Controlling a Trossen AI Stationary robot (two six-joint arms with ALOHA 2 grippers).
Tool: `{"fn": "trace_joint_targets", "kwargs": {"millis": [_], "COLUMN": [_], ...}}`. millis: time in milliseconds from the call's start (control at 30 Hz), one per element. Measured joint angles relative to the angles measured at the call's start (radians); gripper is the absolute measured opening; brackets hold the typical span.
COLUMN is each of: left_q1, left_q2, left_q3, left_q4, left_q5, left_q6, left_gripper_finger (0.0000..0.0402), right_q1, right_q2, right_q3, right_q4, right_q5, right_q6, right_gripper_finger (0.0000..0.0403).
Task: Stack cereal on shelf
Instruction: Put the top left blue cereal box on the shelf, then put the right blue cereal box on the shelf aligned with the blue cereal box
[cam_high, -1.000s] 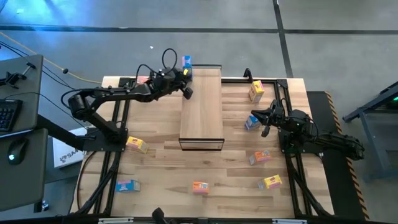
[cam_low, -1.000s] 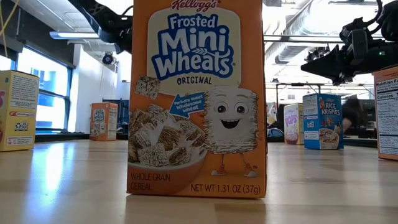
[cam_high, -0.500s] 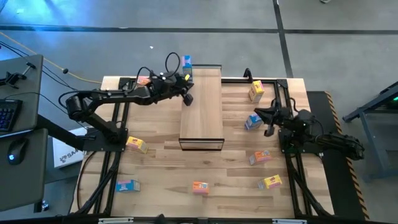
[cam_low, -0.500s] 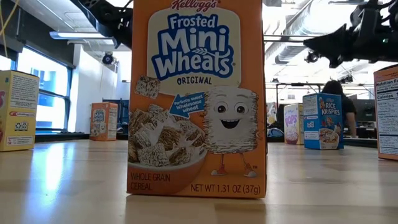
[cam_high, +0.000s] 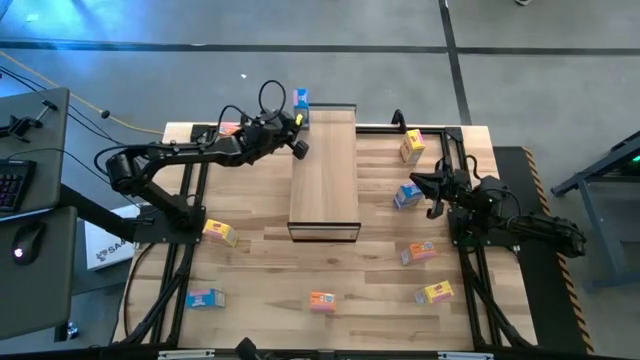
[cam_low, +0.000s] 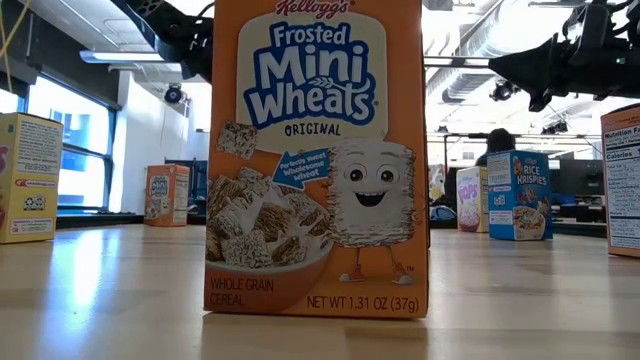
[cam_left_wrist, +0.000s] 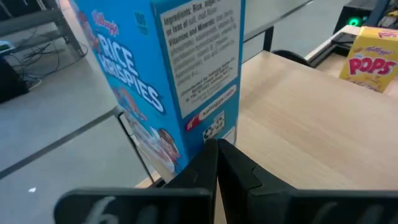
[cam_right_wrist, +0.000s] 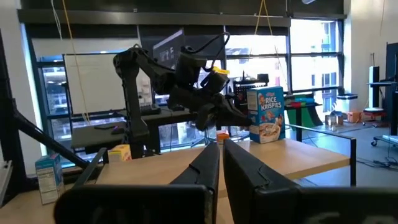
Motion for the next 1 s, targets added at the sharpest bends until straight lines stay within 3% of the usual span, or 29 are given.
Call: {"fn": "trace_joint_targets", "kwargs": {"millis": [300,567,767,1000], "left_q1": [0.001,-0.101,-0.165,-0.196], "left_q2": [-0.009,-0.097,-0.196,-0.322], "left_q3": [0.0,-0.024,-0.156,-0.286], "left_q4": [-0.037,-0.081,0.041,0.085], "left_q5": [-0.006,-0.007,0.025,0.036], "left_q6": [0.002,0.009,-0.047,-0.181], "left_gripper_finger": [0.0,0.0,0.0,0.0], "right_q1": [0.0,0.0,0.008,0.009], "right_q2": [0.0,0.025,0.173,0.456], "right_q3": [0.004,0.182,0.308,0.534], "right_q4": [-0.012,-0.362,-0.479,-0.81], "right_q5": [0.102,0.112,0.059,0.148], "right_q6": [0.026,0.062,0.088,0.215], "right_gripper_finger": [0.0027,0.0114,0.0167,0.0243]}}
